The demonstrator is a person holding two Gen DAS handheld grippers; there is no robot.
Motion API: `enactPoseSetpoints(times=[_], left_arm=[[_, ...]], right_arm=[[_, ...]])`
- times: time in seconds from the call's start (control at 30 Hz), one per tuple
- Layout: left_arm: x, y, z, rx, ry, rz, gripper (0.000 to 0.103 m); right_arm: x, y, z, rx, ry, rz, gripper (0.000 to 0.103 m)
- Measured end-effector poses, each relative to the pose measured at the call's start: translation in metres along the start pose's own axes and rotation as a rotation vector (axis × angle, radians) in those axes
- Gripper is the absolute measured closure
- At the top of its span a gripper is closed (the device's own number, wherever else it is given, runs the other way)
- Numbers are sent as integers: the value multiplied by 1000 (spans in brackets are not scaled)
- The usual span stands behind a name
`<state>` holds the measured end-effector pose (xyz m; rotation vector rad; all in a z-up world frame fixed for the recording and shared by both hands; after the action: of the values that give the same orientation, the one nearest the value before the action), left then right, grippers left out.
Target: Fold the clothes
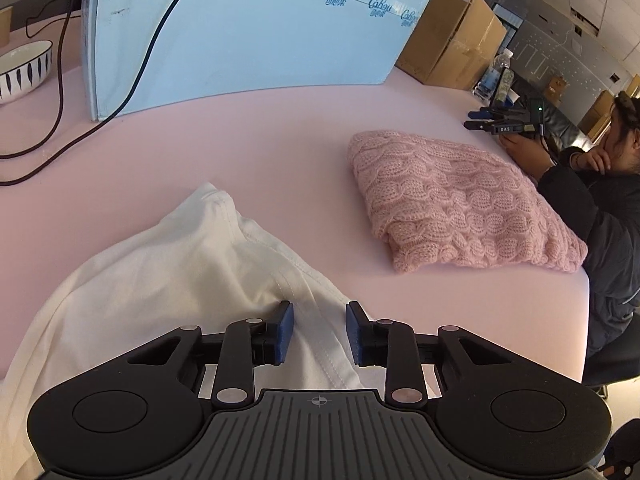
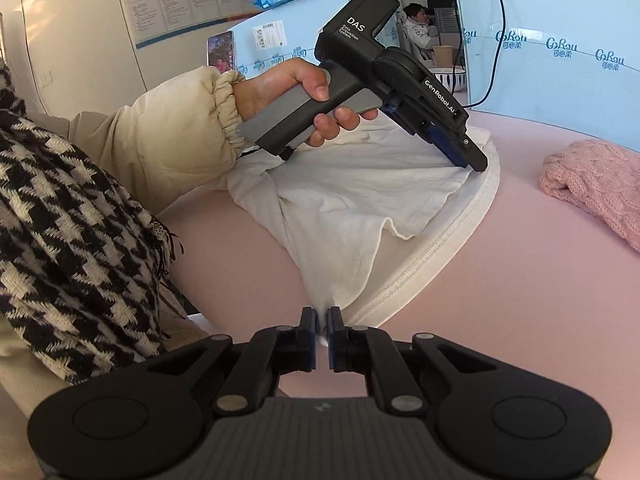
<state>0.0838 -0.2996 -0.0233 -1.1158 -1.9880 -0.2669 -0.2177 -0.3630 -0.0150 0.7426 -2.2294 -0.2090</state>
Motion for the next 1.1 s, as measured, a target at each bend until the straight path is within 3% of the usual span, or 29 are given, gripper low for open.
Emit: enactPoseSetpoints(times=[0.07,0.13,0.2,0.27,0.37,0.4,0.43,0.53,0.6,0.67,0.73,0.83,0.9,0.97,1.0,1.1], left_arm=[[-3,7,-8,-4,-16,-54,74],[-5,21,-21,-49,-45,-180,74],[-4,35,-30,-76,-55,-249,74],[1,46,-35,-40,-49,-236,74],[22,38,-36,5,-52,-71,73],[25,27,-32,-21,-20,-18,68],[24,17,-27,-60,14,-19,63],[12,-9,-9,-230,120,-130,51],[-1,-15,-1,-291,156,-179,44],[-10,-13,2,-278,158,-191,36],[-16,-9,-1,-253,131,-193,29],[-19,-4,-6,-240,122,-192,26],[-21,2,-10,-223,119,-199,26],[-20,9,-13,-200,117,-210,26],[-18,13,-14,-185,117,-216,26],[-2,17,-17,-166,104,-236,27]], right_arm=[[-2,0,1,0,2,10,97],[-5,1,-1,6,4,21,97],[-5,1,-1,4,1,26,97],[-5,0,0,-5,-6,29,96],[0,-6,-1,-54,-45,22,90],[3,-8,-3,-74,-69,28,78],[6,-11,-6,-94,-92,34,59],[18,-12,-22,-142,-201,42,18],[25,-4,-35,-140,-277,19,17],[27,5,-43,-132,-302,-25,16],[22,22,-45,-91,-282,-97,16],[-2,38,-39,-48,-195,-148,16],[-22,36,-34,-118,-130,-184,16],[-36,22,-25,-228,-78,-163,16],[-42,16,-21,-281,-56,-153,22],[-23,15,-15,-389,-100,-126,20]])
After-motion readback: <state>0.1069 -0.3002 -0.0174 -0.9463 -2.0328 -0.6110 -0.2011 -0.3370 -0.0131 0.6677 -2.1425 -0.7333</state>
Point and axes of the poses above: each gripper's, at about its wrist camera, not at the fingertips, and x roughly against the way its jaws point, y to its left, z to its underside, the point moved 7 cm from there along -x, roughly the way its jaws point, and after that the axes turned 11 degrees about -x, right-handed, at the moved point
